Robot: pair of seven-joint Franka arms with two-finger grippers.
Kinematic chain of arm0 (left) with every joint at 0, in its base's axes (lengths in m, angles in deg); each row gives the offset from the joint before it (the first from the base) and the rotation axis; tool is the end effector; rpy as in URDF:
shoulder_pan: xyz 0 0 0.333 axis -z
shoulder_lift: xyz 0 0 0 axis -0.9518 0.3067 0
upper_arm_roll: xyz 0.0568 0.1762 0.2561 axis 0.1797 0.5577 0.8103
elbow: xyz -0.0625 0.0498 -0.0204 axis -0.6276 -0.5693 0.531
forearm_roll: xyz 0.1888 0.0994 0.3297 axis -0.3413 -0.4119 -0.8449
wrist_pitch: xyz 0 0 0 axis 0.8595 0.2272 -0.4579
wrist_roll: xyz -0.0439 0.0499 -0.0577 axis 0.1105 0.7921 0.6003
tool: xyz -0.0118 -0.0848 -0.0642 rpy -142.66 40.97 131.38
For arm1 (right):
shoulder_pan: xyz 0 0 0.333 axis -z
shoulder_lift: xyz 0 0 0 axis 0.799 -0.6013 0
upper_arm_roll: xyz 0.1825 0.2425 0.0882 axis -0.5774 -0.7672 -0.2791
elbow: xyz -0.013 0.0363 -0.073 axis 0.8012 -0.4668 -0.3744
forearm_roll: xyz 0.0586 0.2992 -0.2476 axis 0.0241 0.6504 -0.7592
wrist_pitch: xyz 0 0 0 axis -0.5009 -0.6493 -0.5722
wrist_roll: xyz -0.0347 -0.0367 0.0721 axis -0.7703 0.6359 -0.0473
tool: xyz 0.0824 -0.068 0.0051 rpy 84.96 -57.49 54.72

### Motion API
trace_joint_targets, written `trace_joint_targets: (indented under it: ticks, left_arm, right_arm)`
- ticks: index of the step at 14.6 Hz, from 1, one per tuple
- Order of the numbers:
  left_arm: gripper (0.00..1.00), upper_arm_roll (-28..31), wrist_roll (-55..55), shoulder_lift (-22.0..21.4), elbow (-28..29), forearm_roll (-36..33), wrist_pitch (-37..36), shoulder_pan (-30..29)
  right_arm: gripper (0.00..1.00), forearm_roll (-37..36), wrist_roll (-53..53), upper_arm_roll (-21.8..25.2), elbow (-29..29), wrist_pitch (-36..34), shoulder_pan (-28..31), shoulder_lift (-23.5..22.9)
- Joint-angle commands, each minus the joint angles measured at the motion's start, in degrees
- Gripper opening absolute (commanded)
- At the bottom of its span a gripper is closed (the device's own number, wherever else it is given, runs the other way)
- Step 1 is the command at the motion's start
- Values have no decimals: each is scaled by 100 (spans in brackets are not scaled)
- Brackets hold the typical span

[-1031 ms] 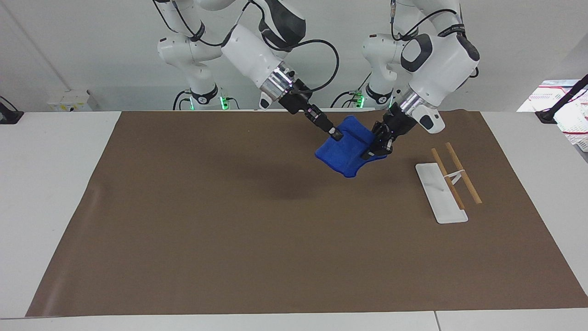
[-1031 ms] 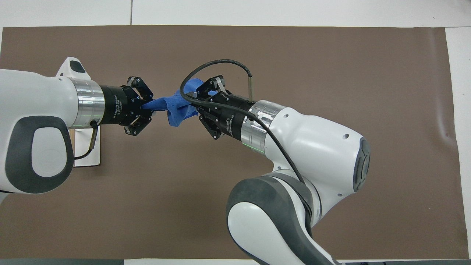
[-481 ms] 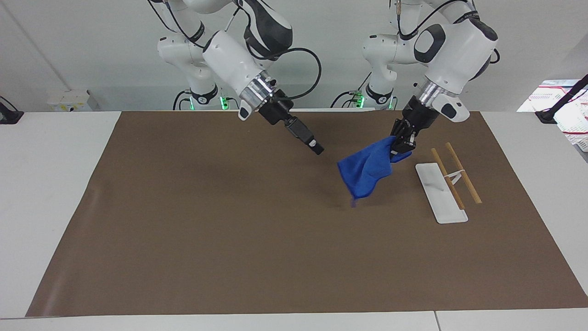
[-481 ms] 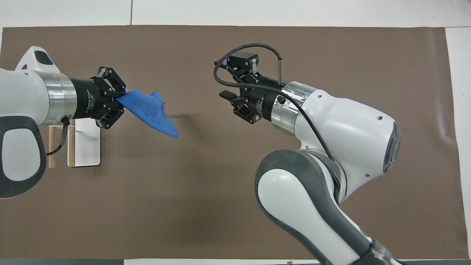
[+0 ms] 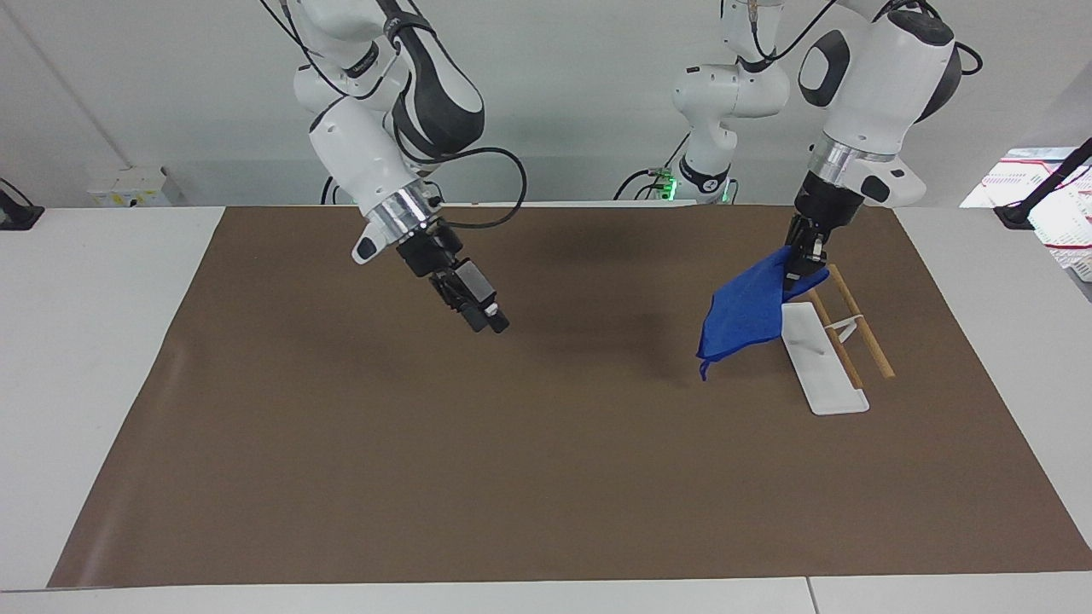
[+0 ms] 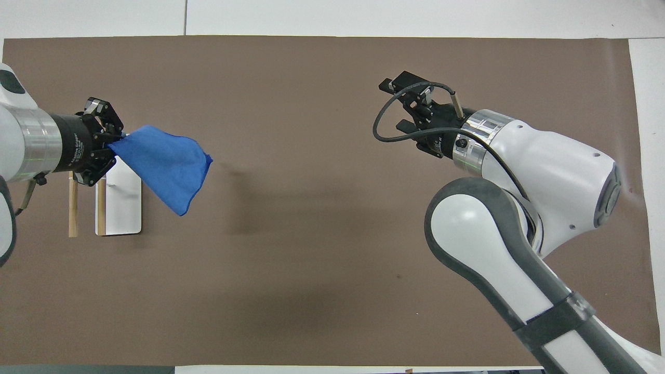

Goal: Right arm passes towel to left arm to hang
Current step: 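Move the towel over the rack with the left gripper while the right gripper retracts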

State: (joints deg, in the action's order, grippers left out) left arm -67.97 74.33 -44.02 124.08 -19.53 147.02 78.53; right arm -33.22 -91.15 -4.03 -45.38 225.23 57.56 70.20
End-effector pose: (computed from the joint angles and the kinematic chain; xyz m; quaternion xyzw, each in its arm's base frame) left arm 0.5331 -0.0940 0.5679 0.8288 0.5444 0.0697 0.1090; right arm 0.5692 0.1906 0.4746 -0.8441 0.3433 -0.1691 0.3757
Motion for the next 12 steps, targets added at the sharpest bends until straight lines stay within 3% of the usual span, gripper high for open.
trace_joint_targets:
  ticks: [1, 6, 12]
  left_arm:
    - [0, -19, -112, -301, 379, -425, -90, -234]
    - [0, -19, -94, -407, 696, -488, 524, -752]
    - [0, -28, -68, -443, 1118, -488, 1632, -1464]
  right_arm:
    - [100, -335, 820, -53, -457, -376, 372, 385]
    - [100, -2995, 1060, -53, -230, -1843, 1032, 404]
    - [100, -4844, 1069, 26, 701, -4023, 1340, 351]
